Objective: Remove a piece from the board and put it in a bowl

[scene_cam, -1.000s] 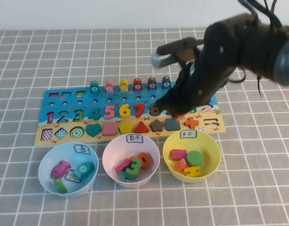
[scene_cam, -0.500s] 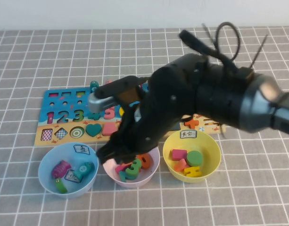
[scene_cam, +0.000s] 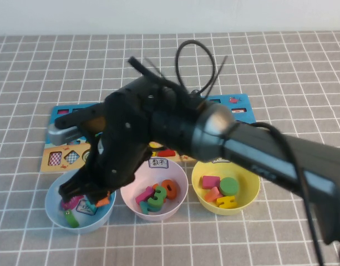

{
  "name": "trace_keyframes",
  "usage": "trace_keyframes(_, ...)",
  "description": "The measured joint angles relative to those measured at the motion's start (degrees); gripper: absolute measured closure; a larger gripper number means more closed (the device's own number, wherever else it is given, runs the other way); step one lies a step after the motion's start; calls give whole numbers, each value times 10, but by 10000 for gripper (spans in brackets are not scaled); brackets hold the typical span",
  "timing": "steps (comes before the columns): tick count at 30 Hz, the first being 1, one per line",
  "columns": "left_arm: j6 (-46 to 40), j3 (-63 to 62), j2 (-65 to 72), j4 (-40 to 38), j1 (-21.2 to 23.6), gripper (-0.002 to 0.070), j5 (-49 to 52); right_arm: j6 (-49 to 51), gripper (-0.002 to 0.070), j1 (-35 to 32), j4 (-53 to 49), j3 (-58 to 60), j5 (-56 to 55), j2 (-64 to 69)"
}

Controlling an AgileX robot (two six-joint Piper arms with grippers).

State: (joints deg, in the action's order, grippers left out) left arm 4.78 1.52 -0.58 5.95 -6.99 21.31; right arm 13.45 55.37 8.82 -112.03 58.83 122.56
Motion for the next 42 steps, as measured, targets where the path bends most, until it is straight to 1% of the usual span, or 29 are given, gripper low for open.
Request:
trace_keyframes(5, 0, 0, 0, 0, 0, 676, 0, 2, 474, 1, 0, -68, 22, 48)
trace_keyframes(10, 0, 0, 0, 0, 0, 676, 0, 2, 474, 4, -1, -101, 27, 79)
trace_keyframes(30, 0, 0, 0, 0, 0, 676, 0, 2, 460, 5, -2, -105, 18, 104)
trace_keyframes(33, 0, 0, 0, 0, 0, 676, 0, 2, 417, 5, 0, -105, 18, 104)
trace_keyframes(37, 0, 0, 0, 0, 0, 676, 0, 2, 318, 5, 0, -105, 18, 104)
trace_keyframes(39, 0, 0, 0, 0, 0, 676, 0, 2, 297, 5, 0, -105, 18, 104)
trace_keyframes(42, 0, 0, 0, 0, 0, 676, 0, 2, 286, 5, 0, -105, 18, 104)
